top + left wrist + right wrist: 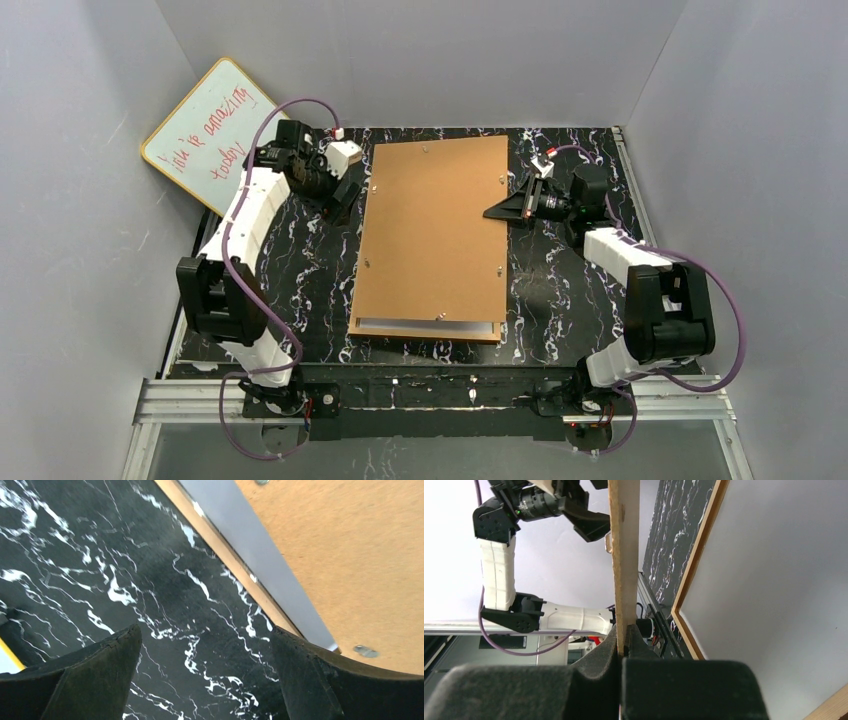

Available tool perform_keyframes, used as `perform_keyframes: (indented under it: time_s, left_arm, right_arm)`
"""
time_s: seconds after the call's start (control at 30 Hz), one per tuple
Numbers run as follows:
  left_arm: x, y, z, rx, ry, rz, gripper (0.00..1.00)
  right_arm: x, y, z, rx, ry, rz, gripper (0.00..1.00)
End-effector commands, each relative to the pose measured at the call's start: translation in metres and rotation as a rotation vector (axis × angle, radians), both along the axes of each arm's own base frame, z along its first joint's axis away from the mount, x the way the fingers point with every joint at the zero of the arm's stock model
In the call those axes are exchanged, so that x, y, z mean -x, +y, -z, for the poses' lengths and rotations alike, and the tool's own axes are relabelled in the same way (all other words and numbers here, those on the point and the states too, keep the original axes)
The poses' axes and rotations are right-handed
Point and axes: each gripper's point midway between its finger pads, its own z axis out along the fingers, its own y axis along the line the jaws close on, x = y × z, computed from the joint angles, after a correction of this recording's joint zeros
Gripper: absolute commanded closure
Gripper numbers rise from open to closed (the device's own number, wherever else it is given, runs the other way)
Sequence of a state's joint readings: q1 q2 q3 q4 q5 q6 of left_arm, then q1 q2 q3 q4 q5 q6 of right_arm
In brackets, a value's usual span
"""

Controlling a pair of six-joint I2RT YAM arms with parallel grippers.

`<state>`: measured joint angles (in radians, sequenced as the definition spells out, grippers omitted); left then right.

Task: Put the photo into the frame
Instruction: Place the photo frame item in the photo frame.

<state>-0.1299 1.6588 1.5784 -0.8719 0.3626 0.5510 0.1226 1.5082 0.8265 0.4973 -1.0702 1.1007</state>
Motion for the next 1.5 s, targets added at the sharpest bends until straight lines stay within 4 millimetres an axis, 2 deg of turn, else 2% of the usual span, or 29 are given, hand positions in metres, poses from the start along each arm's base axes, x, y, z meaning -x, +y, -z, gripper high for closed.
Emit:
perform_keyframes:
  time_s: [0.0,0.23,0.5,0.8,1.13,1.47]
  left_arm:
    - [0.016,0.02,0.028,-0.091,0.069,-0.011,0.02]
    - [0.013,0.041,0.085,-0.197,0.145,-0.037,0.05]
    - [0.008,0.031,0.125,-0.146,0.202,-0.033,0.05]
    - [0.006,0.024,0.165,-0.115,0.273,-0.066,0.08]
    - [0.009,0.012,0.177,-0.067,0.314,-0.088,0.08]
    - [0.017,-0.002,0.179,-0.051,0.333,-0.061,0.08]
  right_arm:
    - [0.007,0.002,-0.02,-0.027,-0.081,-0.104,0.99]
    - [-0.004,-0.004,0.016,0.011,0.019,-0.083,0.99]
    - [-0.008,-0.006,0.048,0.026,0.075,-0.066,0.99]
    - [-0.013,-0.005,0.068,0.026,0.115,-0.071,0.99]
    - [-0.019,-0.002,0.081,0.026,0.138,-0.081,0.99]
    - [-0.025,0.007,0.09,0.026,0.145,-0.095,0.99]
